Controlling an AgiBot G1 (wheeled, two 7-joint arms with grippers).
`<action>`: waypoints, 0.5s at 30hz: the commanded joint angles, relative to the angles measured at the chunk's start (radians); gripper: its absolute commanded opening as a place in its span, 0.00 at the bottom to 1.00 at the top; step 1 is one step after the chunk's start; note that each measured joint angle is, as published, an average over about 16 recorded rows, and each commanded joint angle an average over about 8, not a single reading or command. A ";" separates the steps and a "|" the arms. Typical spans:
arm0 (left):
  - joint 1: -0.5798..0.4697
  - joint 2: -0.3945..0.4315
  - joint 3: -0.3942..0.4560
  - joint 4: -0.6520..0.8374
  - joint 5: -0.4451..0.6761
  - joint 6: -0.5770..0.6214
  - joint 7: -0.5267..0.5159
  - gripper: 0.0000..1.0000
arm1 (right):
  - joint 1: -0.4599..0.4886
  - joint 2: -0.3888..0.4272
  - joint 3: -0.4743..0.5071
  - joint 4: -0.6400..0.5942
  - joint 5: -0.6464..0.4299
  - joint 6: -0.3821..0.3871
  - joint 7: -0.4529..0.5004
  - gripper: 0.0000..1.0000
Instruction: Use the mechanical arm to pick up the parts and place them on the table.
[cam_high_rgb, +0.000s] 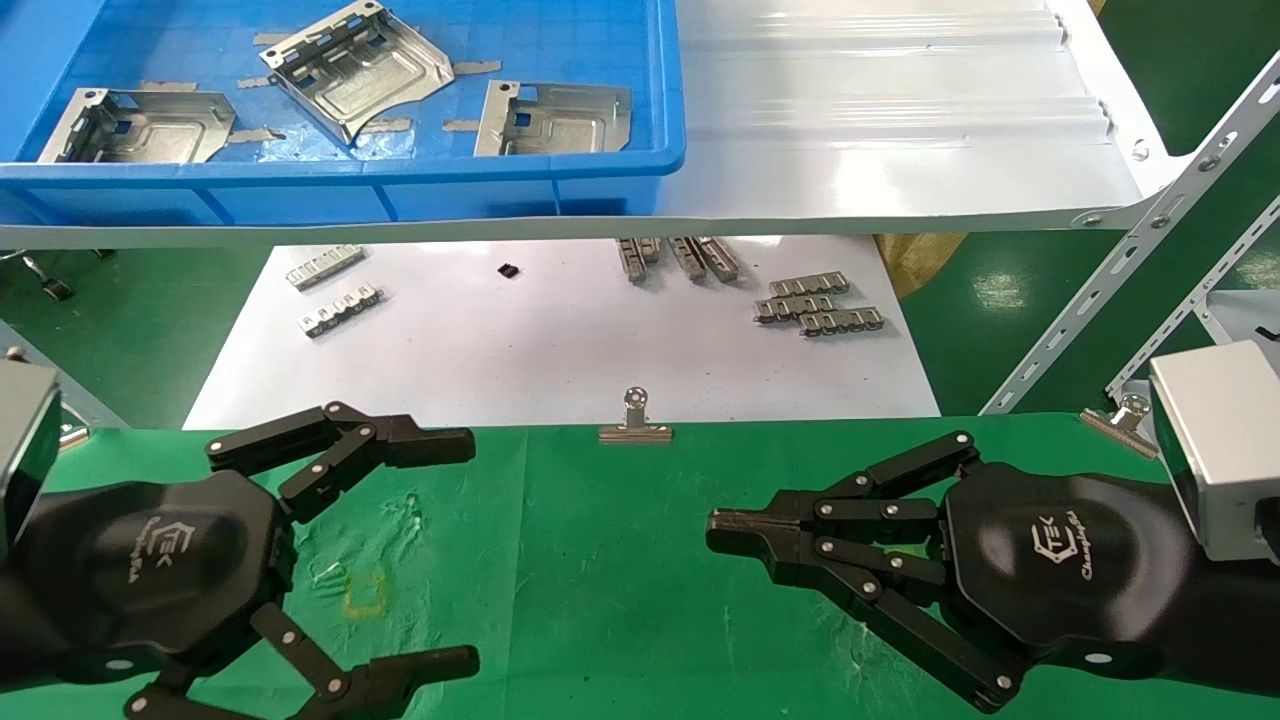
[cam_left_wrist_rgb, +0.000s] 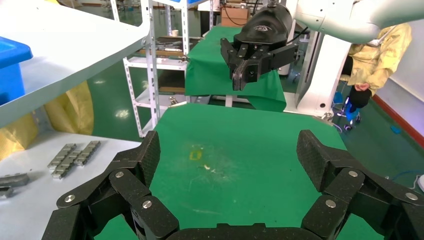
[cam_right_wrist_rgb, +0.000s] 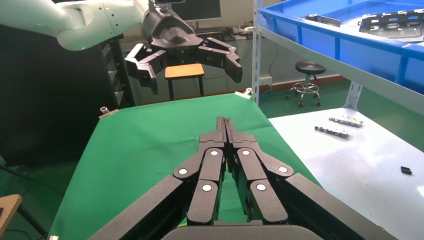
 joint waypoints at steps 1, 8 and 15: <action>0.000 0.000 0.000 0.000 0.000 0.000 0.000 1.00 | 0.000 0.000 0.000 0.000 0.000 0.000 0.000 0.00; 0.000 0.000 0.000 0.000 0.000 0.000 0.000 1.00 | 0.000 0.000 0.000 0.000 0.000 0.000 0.000 0.00; -0.002 0.000 -0.001 -0.001 0.000 -0.002 0.001 1.00 | 0.000 0.000 0.000 0.000 0.000 0.000 0.000 0.00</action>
